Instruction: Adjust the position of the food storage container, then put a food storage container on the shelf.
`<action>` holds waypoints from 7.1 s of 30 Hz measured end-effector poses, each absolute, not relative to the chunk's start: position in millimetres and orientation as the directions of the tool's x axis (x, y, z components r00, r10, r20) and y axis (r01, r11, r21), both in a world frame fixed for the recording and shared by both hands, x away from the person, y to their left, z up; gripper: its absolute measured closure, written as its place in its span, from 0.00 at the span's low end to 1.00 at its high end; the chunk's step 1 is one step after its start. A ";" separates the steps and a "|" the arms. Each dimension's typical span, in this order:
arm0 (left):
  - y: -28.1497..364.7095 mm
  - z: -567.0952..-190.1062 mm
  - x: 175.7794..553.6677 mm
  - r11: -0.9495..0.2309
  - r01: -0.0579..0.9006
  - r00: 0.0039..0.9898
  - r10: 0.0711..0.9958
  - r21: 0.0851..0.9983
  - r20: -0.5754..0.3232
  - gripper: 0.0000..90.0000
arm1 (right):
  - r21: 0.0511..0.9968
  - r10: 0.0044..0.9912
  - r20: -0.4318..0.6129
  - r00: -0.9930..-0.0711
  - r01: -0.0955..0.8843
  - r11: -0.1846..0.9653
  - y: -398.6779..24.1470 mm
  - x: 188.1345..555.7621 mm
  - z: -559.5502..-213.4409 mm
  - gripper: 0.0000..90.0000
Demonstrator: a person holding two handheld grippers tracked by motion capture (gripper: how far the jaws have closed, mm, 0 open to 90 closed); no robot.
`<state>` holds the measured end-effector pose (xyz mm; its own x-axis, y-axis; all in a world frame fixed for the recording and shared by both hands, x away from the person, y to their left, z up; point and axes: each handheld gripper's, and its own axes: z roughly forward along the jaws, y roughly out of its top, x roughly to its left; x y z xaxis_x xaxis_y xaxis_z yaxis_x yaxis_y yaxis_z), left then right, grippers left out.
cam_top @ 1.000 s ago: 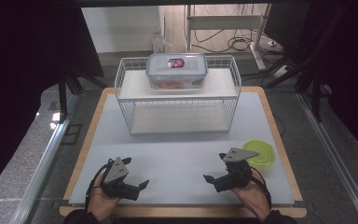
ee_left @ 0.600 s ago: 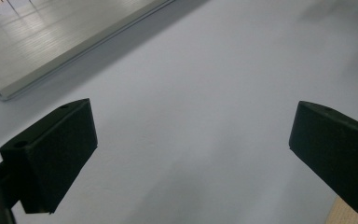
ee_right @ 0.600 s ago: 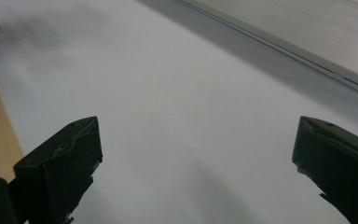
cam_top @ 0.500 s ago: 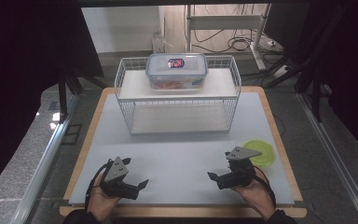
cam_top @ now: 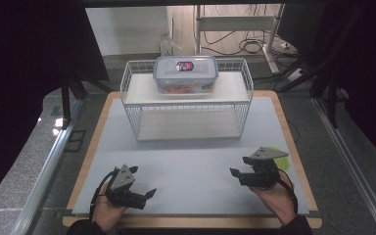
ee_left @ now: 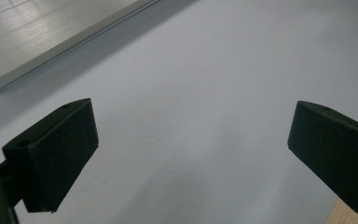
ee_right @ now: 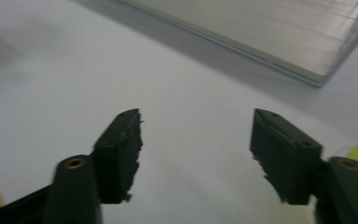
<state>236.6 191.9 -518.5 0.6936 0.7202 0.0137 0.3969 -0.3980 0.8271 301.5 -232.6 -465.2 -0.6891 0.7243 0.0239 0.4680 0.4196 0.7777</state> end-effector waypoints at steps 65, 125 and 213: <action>191.6 -522.8 239.0 -0.419 0.419 0.702 0.712 0.806 0.006 0.03 | 0.729 0.949 -0.008 -0.315 0.648 0.221 -365.9 323.8 -476.3 1.00; 188.7 -525.5 240.6 -0.443 0.427 0.711 0.703 0.788 0.010 0.03 | 0.615 0.794 0.166 -0.585 0.691 0.381 -268.5 335.4 -510.7 0.99; 184.8 -528.7 242.3 -0.491 0.434 0.726 0.687 0.755 0.029 0.05 | 0.751 0.738 0.071 -0.671 0.523 0.404 -213.4 343.4 -482.6 0.33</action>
<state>242.3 184.8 -528.7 0.7261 0.6870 0.0294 0.4343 -0.4913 0.7550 343.4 -213.4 -482.6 -0.6713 0.7378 0.0707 0.5226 0.4036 0.7509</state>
